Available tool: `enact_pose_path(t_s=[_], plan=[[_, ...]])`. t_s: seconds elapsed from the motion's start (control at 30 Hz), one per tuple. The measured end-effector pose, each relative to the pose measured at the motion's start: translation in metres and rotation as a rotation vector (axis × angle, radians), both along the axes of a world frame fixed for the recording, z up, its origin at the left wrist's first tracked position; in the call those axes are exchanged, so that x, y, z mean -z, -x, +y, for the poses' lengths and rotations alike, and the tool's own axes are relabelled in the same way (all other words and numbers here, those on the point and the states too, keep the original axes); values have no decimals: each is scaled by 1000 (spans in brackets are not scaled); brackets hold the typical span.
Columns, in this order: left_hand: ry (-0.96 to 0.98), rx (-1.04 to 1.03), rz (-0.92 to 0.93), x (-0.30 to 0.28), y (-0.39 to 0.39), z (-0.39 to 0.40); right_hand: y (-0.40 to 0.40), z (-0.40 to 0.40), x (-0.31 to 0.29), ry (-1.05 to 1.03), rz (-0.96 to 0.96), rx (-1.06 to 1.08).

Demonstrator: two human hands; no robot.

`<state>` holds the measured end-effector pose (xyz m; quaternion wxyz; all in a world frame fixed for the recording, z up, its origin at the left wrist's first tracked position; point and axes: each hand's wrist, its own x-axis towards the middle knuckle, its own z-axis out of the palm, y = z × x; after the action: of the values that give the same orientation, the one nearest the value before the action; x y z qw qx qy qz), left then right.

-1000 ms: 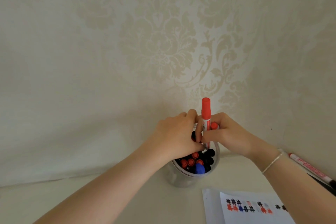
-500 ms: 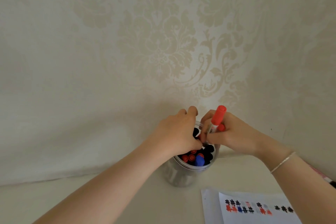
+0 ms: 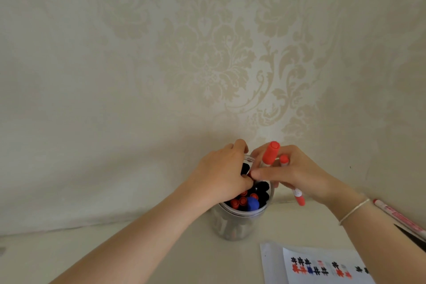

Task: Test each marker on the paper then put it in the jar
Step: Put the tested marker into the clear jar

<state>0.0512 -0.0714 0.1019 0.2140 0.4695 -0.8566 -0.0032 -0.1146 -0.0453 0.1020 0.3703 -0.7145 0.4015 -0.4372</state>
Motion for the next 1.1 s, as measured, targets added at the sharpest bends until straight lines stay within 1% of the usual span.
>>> enact_pose_path(t_s=[0.07,0.1,0.17,0.27,0.47,0.57,0.67,0.73,0.87,1.0,1.03,1.1], plan=[[-14,-7,-2,-1,1,-1,-2,-4,3,29,149,54],[-27,-9,0,-2,1,-1,-1,-5,2,29,183,62],[-49,-6,12,-2,2,-1,4,-4,-4,1,141,20],[-57,-4,21,-2,3,-2,14,-1,-10,-59,16,-124],[-57,-10,25,-2,5,-3,18,-4,-9,-81,22,-182],[-65,-12,43,-2,6,-4,14,-2,-13,-108,93,-135],[-78,-27,52,-4,7,-6,6,-6,-10,-134,207,-31],[-103,-27,60,-5,8,-6,3,-8,-7,-159,238,-13],[-131,-38,80,-5,6,-6,8,-10,-6,-163,173,-71],[-130,-41,107,-5,5,-7,12,-15,-1,-183,55,-111],[-133,-39,115,-5,5,-7,13,-15,-2,-200,41,-101],[-140,-36,129,-5,6,-7,14,-15,-7,-259,75,-77]])
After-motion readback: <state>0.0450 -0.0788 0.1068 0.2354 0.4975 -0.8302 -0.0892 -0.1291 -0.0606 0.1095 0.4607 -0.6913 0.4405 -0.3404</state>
